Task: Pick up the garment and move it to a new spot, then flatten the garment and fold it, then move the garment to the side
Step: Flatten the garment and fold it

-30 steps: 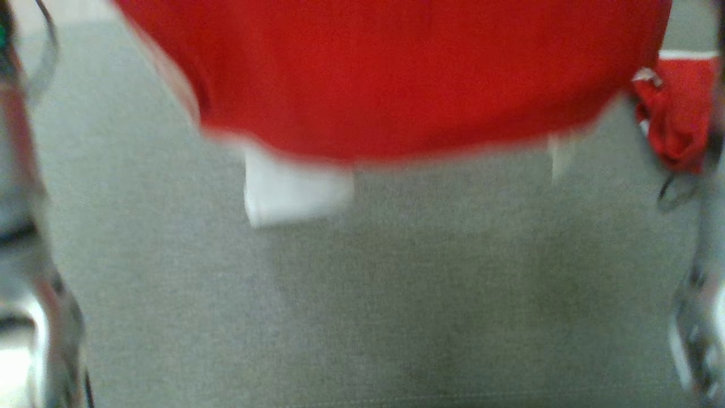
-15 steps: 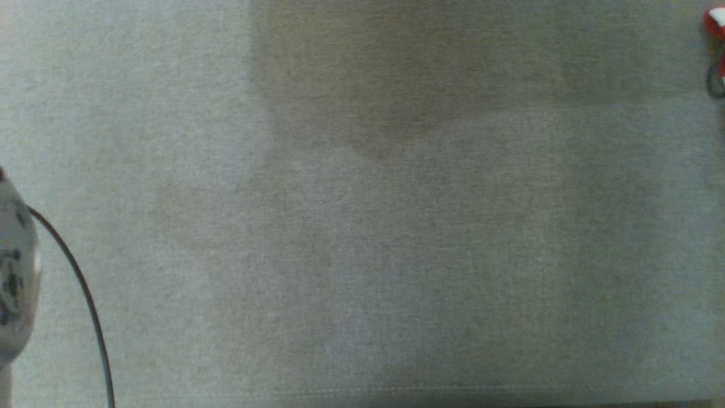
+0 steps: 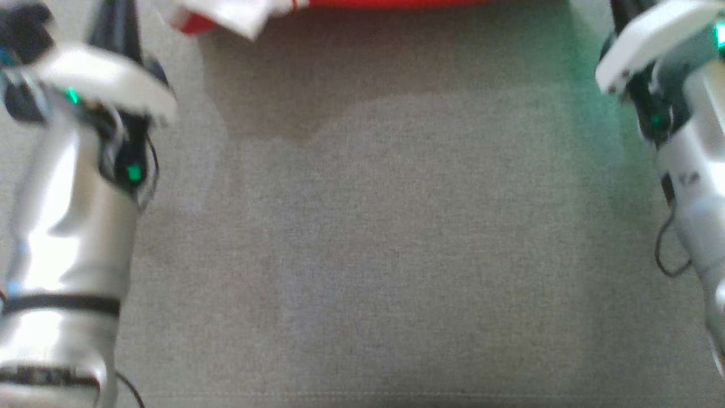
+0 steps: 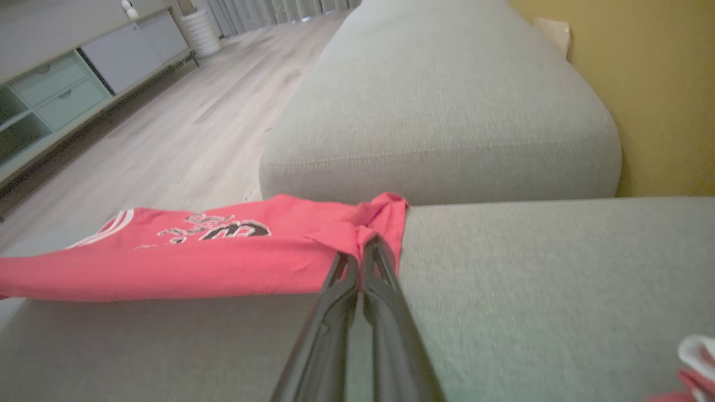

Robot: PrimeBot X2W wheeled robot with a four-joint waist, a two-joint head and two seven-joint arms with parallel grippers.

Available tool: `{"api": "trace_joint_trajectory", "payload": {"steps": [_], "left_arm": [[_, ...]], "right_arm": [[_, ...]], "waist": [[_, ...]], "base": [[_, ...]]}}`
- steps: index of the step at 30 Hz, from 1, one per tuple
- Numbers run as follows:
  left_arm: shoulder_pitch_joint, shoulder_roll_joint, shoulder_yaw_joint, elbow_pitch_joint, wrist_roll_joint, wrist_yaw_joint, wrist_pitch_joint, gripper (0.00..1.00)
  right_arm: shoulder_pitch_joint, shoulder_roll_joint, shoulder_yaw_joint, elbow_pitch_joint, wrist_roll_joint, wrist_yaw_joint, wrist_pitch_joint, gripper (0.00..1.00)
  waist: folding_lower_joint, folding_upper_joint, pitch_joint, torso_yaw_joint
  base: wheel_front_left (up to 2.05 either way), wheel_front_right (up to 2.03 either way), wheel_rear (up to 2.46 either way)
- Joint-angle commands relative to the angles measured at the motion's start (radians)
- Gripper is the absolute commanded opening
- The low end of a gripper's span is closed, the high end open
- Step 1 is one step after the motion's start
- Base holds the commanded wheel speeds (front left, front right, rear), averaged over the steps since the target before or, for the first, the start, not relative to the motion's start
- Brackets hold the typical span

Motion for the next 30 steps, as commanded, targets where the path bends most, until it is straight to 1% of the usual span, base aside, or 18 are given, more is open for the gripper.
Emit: {"api": "trace_joint_trajectory", "payload": {"steps": [1, 6, 9, 12, 16, 22, 25, 27, 28, 30], "left_arm": [[0.023, 0.072, -0.003, -0.058, -0.012, -0.006, -0.012, 0.0], [0.2, 0.128, -0.096, -0.136, -0.048, -0.006, -0.012, 0.0], [0.28, 0.165, -0.156, -0.175, -0.067, -0.006, -0.002, 0.0], [0.347, 0.202, -0.191, -0.213, -0.095, -0.006, 0.016, 0.0], [0.427, 0.25, -0.216, -0.273, -0.119, -0.006, 0.039, 0.0], [0.547, 0.321, -0.258, -0.392, -0.124, -0.006, 0.088, 0.0], [0.614, 0.352, -0.265, -0.456, -0.13, 0.006, 0.115, 0.0], [0.686, 0.383, -0.272, -0.527, -0.138, 0.022, 0.147, 0.0], [0.686, 0.383, -0.272, -0.527, -0.138, 0.022, 0.147, 0.0], [0.729, 0.405, -0.274, -0.579, -0.144, 0.034, 0.168, 0.0]], "right_arm": [[0.023, -0.02, 0.032, -0.052, 0.035, -0.001, 0.022, 0.0], [0.16, -0.095, 0.124, -0.122, 0.143, -0.001, 0.108, 0.0], [0.235, -0.139, 0.163, -0.166, 0.211, -0.001, 0.164, 0.0], [0.299, -0.177, 0.194, -0.205, 0.258, -0.001, 0.196, 0.0], [0.373, -0.217, 0.235, -0.253, 0.301, -0.001, 0.237, 0.0], [0.477, -0.267, 0.286, -0.327, 0.369, -0.001, 0.324, 0.0], [0.533, -0.293, 0.309, -0.38, 0.402, -0.001, 0.366, 0.0], [0.587, -0.325, 0.321, -0.433, 0.432, -0.001, 0.404, 0.0], [0.587, -0.325, 0.321, -0.433, 0.432, -0.001, 0.404, 0.0], [0.622, -0.352, 0.328, -0.475, 0.454, -0.001, 0.441, 0.0]], "waist": [[0.0, 0.0, -0.046, 0.005], [0.0, 0.0, -0.126, 0.015], [0.0, 0.0, -0.174, 0.022], [0.0, 0.0, -0.223, 0.026], [0.0, 0.0, -0.272, 0.027], [0.0, 0.0, -0.338, 0.025], [0.0, 0.0, -0.372, 0.02], [0.0, 0.0, -0.402, 0.015], [0.0, 0.0, -0.402, 0.015], [0.0, 0.0, -0.412, 0.012]], "base": [[0.0, 0.0, 0.0], [0.0, 0.0, 0.0], [0.0, 0.0, 0.0], [0.0, 0.0, 0.0], [0.0, 0.0, 0.0], [0.0, 0.0, 0.0], [0.0, 0.0, 0.0], [0.0, 0.0, 0.0], [0.0, 0.0, 0.0], [0.0, 0.0, 0.0]]}}
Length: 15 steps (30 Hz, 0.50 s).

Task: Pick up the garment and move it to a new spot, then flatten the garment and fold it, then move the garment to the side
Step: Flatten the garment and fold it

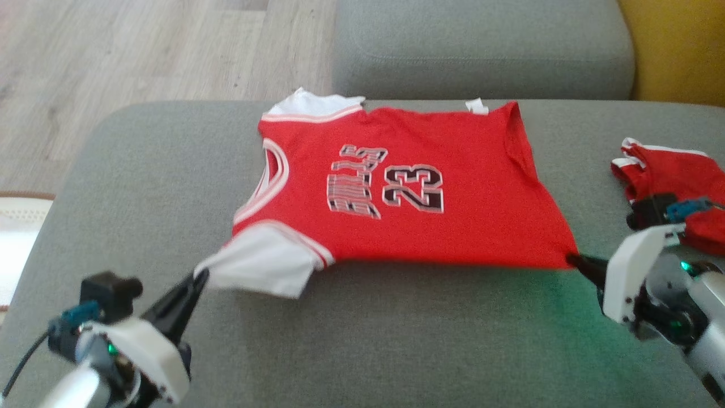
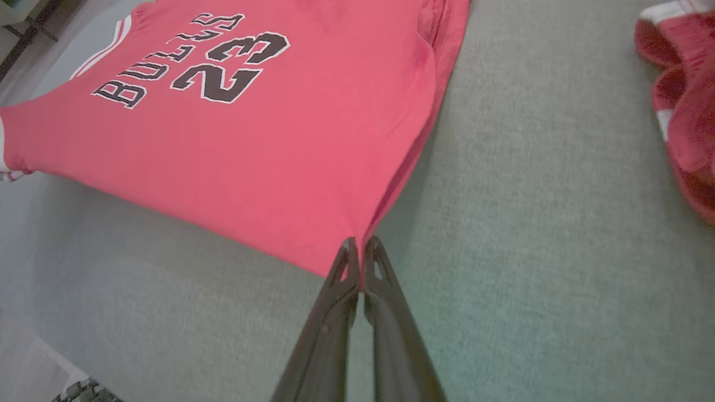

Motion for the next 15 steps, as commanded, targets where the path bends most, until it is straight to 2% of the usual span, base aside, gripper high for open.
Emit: {"api": "trace_joint_trajectory", "payload": {"steps": [1, 7, 10, 15], "left_arm": [[-0.047, 0.05, 0.049, -0.037, -0.008, 0.009, -0.001, 0.0], [0.043, 0.108, 0.066, -0.168, -0.027, 0.054, 0.041, 0.0], [0.038, 0.122, 0.073, -0.2, -0.018, 0.071, 0.05, 0.0], [-0.027, 0.127, 0.071, -0.202, 0.001, 0.069, 0.074, 0.0]], "right_arm": [[-0.005, -0.042, -0.001, -0.032, 0.009, -0.001, 0.006, 0.0], [0.07, -0.115, -0.026, -0.179, 0.042, -0.001, 0.088, 0.0], [0.074, -0.118, -0.059, -0.214, 0.035, -0.001, 0.105, 0.0], [0.046, -0.092, -0.105, -0.235, -0.006, -0.001, 0.142, 0.0]], "waist": [[0.0001, -0.0001, -0.006, -0.005], [0.0001, -0.0001, -0.007, -0.015], [0.0001, -0.0001, 0.003, -0.021], [0.0001, -0.0001, 0.043, -0.035]], "base": [[0.0, 0.0, 0.0], [0.0, 0.0, 0.0], [0.0, 0.0, 0.0], [0.0, 0.0, 0.0]]}}
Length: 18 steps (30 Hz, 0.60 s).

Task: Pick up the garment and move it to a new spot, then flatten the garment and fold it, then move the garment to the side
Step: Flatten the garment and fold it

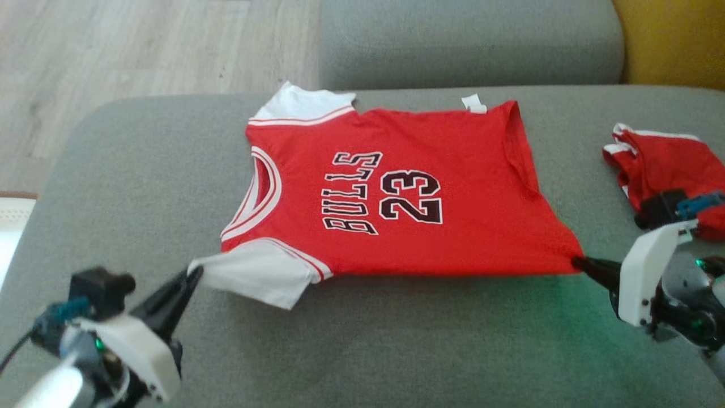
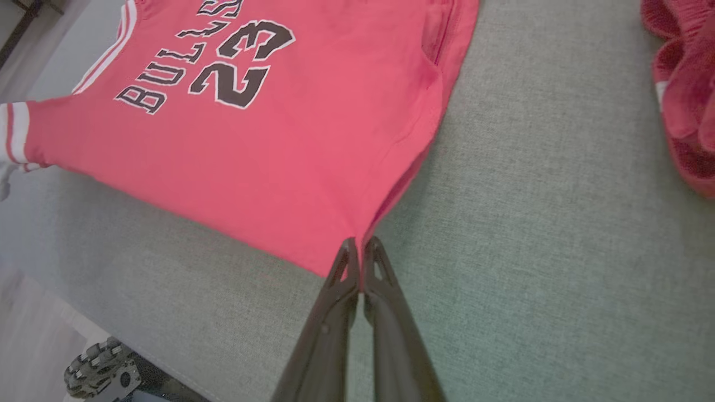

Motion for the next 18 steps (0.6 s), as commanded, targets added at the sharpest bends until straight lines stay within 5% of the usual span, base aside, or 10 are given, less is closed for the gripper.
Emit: {"api": "trace_joint_trajectory", "payload": {"steps": [1, 18], "left_arm": [[-0.115, 0.044, 0.051, -0.016, 0.016, 0.0, 0.005, 0.0], [-0.497, -0.002, -0.03, 0.247, 0.087, -0.088, 0.051, 0.0]], "right_arm": [[-0.055, -0.01, -0.025, -0.028, -0.023, -0.001, 0.006, 0.0], [-0.229, 0.101, -0.101, 0.035, -0.175, -0.001, 0.068, 0.0]], "waist": [[0.0001, -0.0001, 0.03, -0.01], [0.0001, -0.0001, 0.203, -0.038]], "base": [[0.0, 0.0, 0.0], [0.0, 0.0, 0.0]]}}
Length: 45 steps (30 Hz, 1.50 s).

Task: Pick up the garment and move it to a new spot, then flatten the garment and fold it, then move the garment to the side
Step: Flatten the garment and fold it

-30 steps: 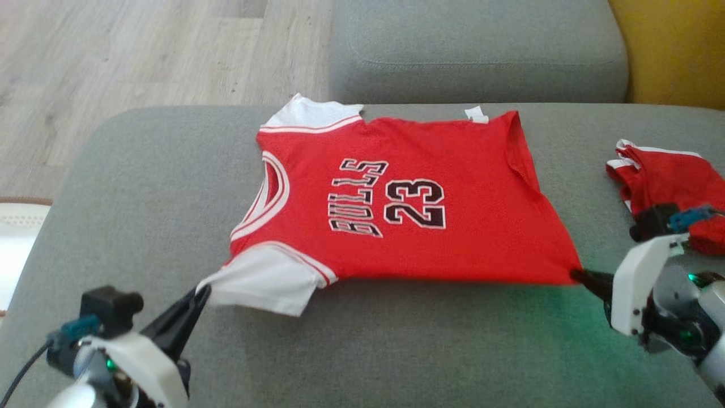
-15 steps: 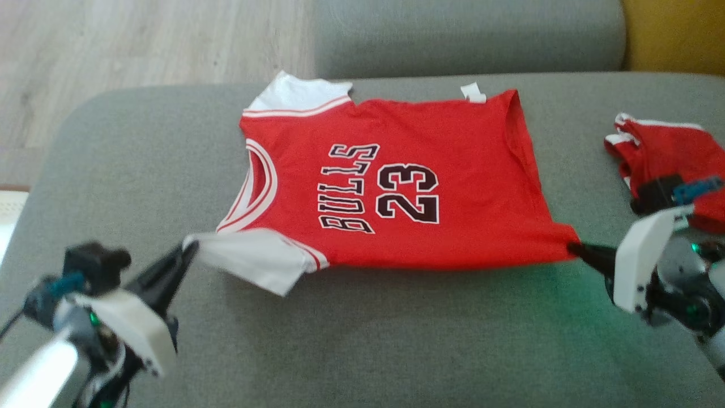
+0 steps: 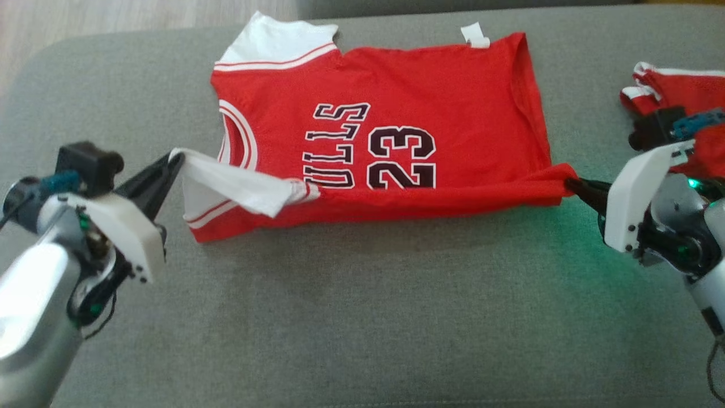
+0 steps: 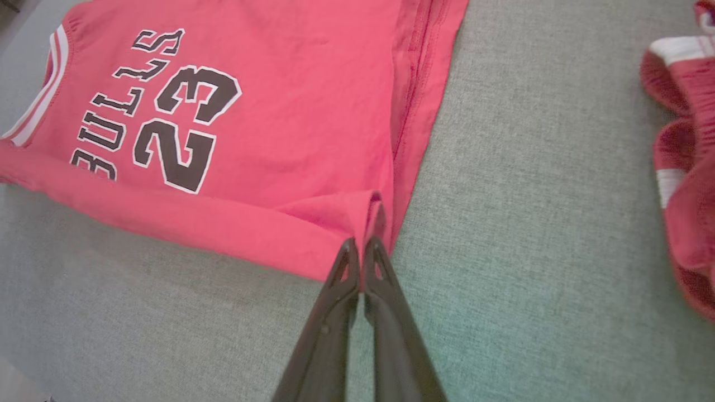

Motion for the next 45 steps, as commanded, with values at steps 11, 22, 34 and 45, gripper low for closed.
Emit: {"api": "trace_joint_trajectory", "payload": {"steps": [11, 22, 34, 45], "left_arm": [[-0.232, -0.014, -0.011, 0.159, 0.019, -0.016, -0.041, 0.0], [-0.346, -0.077, -0.007, 0.337, 0.028, 0.03, -0.156, 1.0], [-0.148, -0.213, 0.284, 0.126, -0.046, 0.178, -0.314, 1.0], [0.245, -0.509, 0.545, -0.187, 0.124, 0.135, -0.314, 1.0]], "right_arm": [[-0.088, 0.025, -0.003, 0.028, -0.048, -0.001, -0.018, 0.0], [-0.207, 0.109, -0.078, 0.099, -0.118, -0.001, -0.245, 1.0], [-0.093, 0.195, -0.202, 0.059, -0.224, -0.001, -0.735, 1.0], [0.228, 0.419, -0.353, -0.077, -0.403, -0.001, -0.914, 1.0]], "waist": [[0.0001, 0.0, 0.063, -0.014], [0.0001, 0.0, 0.081, -0.019], [0.0001, 0.0, -0.004, -0.016], [0.0001, 0.0, -0.073, -0.028]], "base": [[0.0, 0.0, 0.0], [0.0, 0.0, 0.0], [0.0, 0.0, 0.0], [0.0, 0.0, 0.0]]}}
